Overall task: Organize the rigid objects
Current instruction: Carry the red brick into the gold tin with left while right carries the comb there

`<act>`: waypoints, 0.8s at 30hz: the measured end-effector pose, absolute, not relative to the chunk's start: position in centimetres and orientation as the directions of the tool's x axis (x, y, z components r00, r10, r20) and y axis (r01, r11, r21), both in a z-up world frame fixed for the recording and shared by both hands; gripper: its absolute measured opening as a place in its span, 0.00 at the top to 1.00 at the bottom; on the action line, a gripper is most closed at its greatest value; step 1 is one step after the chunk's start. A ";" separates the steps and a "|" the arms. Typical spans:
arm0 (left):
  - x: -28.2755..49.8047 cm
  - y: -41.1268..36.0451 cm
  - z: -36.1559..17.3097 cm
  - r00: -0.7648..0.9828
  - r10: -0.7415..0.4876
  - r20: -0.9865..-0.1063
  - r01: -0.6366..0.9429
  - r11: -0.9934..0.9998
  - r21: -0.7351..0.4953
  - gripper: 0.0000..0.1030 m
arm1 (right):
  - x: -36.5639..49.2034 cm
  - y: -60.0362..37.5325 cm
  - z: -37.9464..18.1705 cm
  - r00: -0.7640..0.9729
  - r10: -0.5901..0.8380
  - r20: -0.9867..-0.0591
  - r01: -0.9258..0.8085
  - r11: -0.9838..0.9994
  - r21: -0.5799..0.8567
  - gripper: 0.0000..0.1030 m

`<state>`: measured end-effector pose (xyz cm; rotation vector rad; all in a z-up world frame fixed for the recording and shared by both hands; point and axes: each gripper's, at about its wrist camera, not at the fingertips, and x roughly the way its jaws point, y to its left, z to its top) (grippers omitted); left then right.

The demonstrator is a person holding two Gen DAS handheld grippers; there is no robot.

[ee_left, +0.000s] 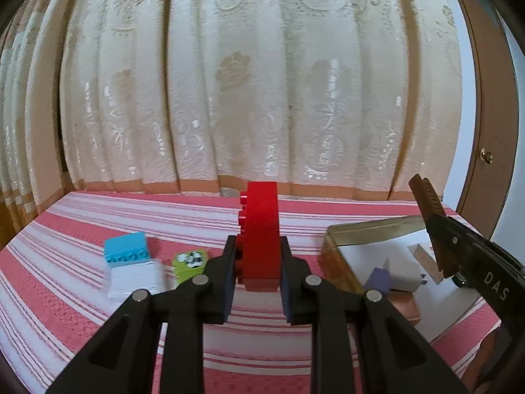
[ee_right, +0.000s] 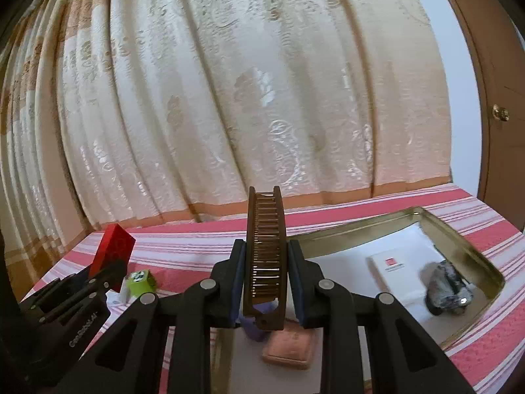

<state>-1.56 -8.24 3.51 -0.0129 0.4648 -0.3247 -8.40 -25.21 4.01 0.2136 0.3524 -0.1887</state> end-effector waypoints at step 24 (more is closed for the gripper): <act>-3.2 -17.3 5.4 0.801 -0.424 -0.423 0.442 0.895 -0.059 0.79 | -12.0 -37.2 4.6 0.867 -0.366 -0.337 0.433 0.889 0.149 0.73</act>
